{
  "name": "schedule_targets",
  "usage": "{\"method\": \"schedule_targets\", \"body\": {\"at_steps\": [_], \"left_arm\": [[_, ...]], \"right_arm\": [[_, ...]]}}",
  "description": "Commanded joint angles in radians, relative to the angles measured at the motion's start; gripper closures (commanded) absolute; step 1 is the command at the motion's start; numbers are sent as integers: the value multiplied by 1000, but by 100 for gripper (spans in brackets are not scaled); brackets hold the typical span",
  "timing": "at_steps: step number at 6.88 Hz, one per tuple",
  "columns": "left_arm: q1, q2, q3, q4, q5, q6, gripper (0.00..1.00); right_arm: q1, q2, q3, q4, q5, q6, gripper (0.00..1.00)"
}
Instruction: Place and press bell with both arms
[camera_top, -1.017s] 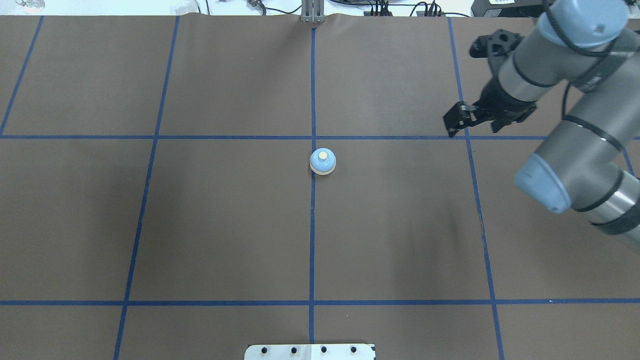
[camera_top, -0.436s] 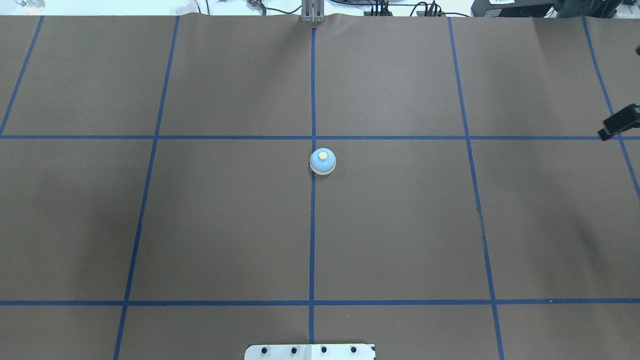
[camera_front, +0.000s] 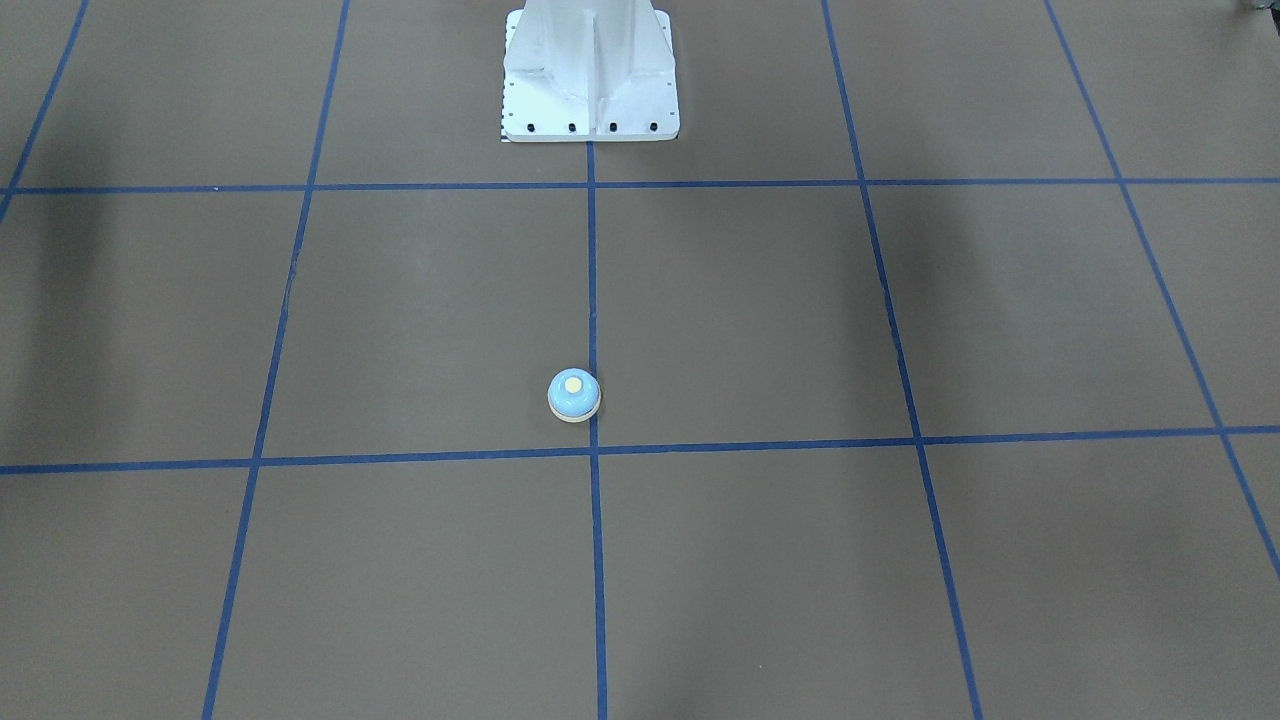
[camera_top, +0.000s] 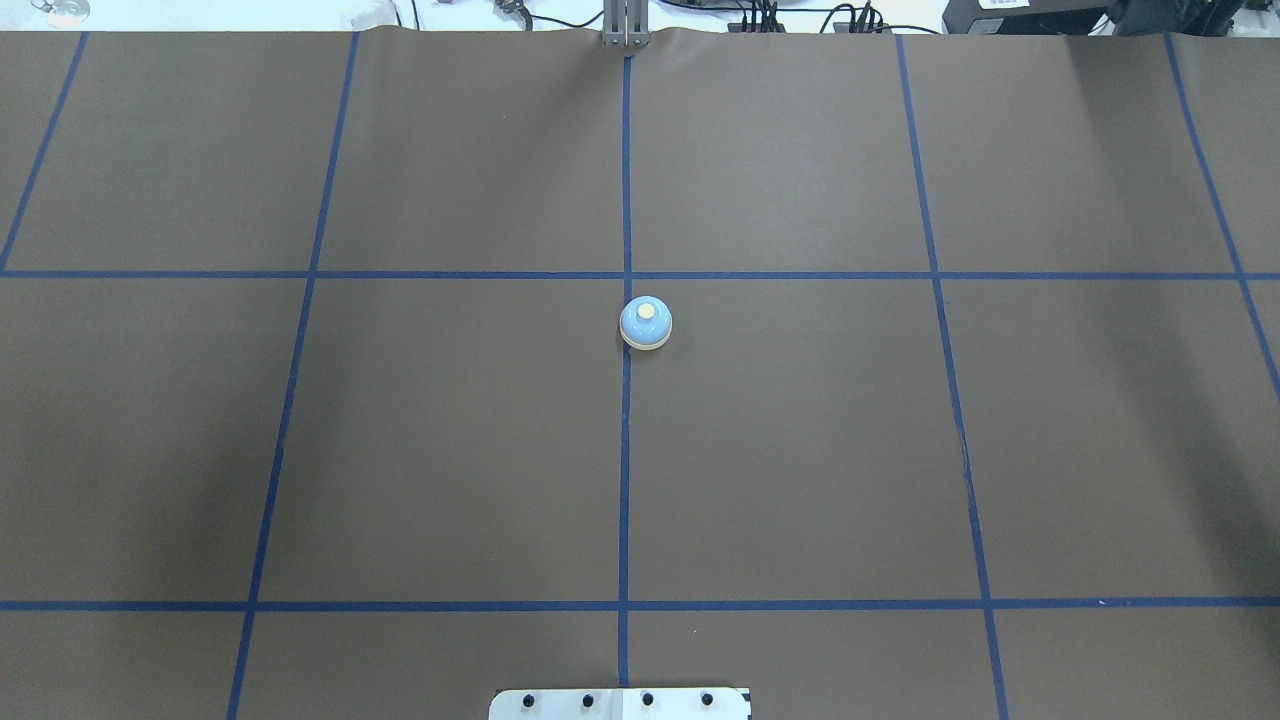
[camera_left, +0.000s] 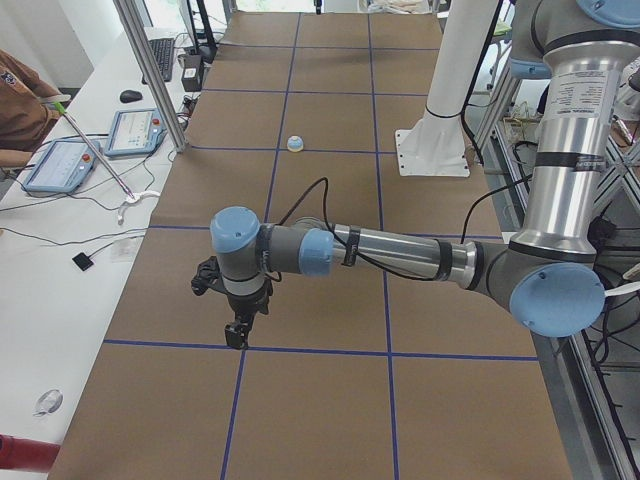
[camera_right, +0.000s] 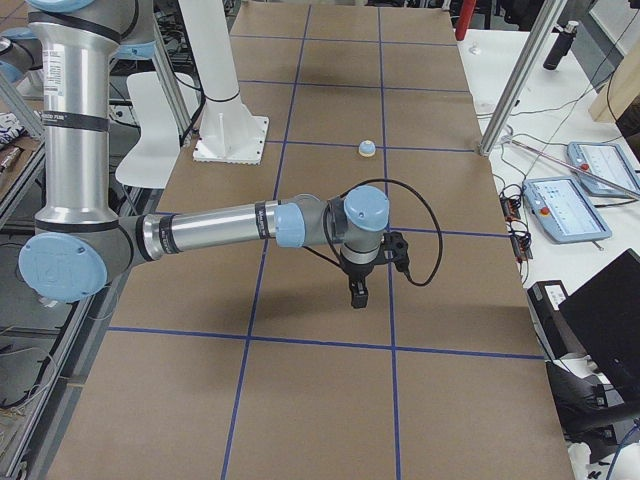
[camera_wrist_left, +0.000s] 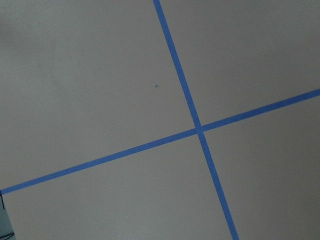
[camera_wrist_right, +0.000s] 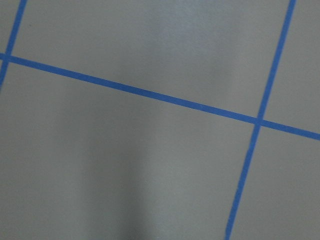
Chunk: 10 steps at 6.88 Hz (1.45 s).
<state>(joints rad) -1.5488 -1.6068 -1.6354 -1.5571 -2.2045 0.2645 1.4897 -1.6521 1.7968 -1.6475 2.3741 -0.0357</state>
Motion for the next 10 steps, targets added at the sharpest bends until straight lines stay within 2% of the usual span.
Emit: {"method": "schedule_targets", "body": {"at_steps": [1,4,10], "left_arm": [[1,64,-5,-80,-55,-10,0],[1,64,-3,-81,-67,-30,0],[1,65,-1,-80,-66,-34,0]], "right_arm": [[27,-18,-46,5,17,-7,0],[32,-43,-47,5,13,-9,0],[47,-24,-28,3,8,4,0]]}}
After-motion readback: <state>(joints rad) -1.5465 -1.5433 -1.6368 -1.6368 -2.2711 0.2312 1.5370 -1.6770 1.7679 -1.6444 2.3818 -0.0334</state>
